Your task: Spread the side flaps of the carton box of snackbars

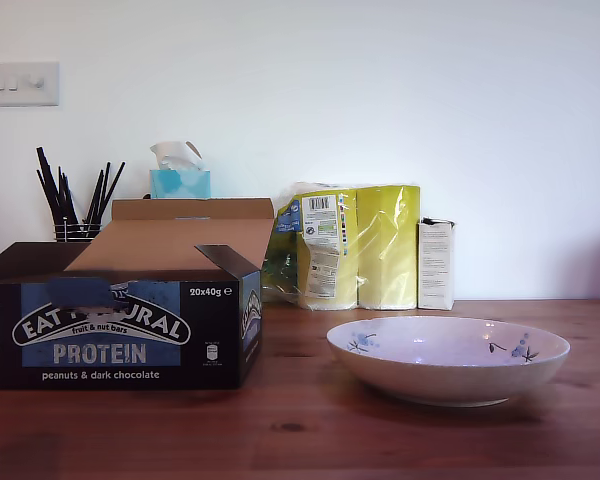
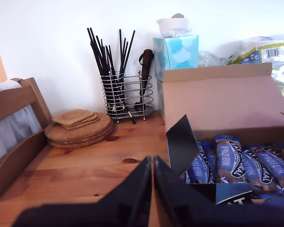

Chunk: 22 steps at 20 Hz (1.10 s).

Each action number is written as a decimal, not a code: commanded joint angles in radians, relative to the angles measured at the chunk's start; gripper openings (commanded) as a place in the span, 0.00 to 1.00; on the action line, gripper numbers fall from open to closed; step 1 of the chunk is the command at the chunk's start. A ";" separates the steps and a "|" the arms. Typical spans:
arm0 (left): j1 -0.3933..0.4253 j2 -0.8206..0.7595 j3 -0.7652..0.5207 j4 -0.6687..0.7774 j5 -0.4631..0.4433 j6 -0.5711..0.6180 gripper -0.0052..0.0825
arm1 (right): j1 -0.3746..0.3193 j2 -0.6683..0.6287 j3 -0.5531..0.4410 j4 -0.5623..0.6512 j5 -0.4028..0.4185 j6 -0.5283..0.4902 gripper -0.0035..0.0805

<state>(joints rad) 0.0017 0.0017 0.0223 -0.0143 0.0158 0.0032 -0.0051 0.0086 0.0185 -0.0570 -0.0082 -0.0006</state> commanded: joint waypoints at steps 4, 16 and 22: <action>-0.002 -0.008 -0.001 0.008 0.010 -0.003 0.04 | -0.001 -0.006 -0.005 -0.017 0.000 0.003 0.03; -0.002 -0.008 0.033 0.045 0.165 -0.063 0.04 | 0.011 -0.006 0.004 0.026 -0.114 0.167 0.03; -0.018 0.083 0.172 -0.023 0.269 -0.082 0.04 | 0.075 0.003 0.140 -0.043 -0.263 0.204 0.03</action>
<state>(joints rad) -0.0132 0.0704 0.1955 -0.0284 0.2729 -0.0738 0.0612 0.0101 0.1375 -0.0967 -0.2592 0.1913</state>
